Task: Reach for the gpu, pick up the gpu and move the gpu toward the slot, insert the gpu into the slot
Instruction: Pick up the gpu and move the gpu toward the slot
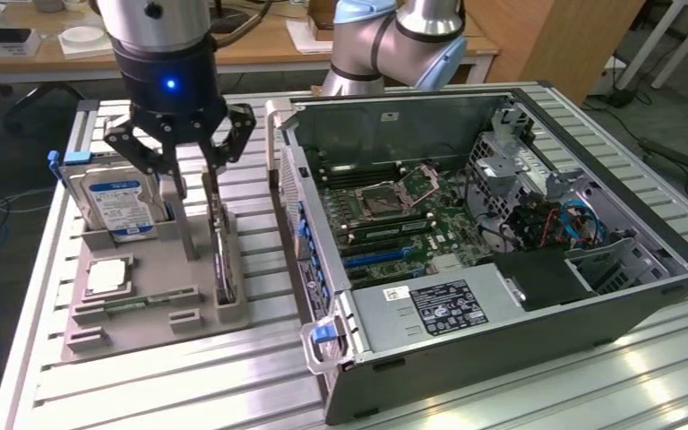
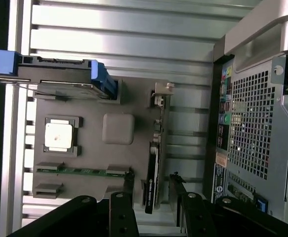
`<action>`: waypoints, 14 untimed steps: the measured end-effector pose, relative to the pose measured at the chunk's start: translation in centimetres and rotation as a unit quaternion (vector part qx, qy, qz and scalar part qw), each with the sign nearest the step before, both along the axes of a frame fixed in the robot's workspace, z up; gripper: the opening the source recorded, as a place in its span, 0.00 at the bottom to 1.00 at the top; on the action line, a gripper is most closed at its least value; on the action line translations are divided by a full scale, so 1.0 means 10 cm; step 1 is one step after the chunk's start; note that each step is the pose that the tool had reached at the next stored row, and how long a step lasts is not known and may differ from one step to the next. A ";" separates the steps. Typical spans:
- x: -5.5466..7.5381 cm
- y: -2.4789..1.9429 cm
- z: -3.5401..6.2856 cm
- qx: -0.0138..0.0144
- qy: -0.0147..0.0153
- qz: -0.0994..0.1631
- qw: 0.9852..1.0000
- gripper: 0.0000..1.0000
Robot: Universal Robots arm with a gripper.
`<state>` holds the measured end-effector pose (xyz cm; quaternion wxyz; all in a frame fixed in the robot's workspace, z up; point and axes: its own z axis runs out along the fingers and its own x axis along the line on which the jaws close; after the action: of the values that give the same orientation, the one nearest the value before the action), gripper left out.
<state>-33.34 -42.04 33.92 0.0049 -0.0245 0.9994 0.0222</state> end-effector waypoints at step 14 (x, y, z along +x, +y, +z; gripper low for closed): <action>0.01 -0.080 -0.252 0.000 0.000 -0.001 1.000 0.42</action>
<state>-33.27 -42.84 31.40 0.0050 -0.0239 0.9995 0.0222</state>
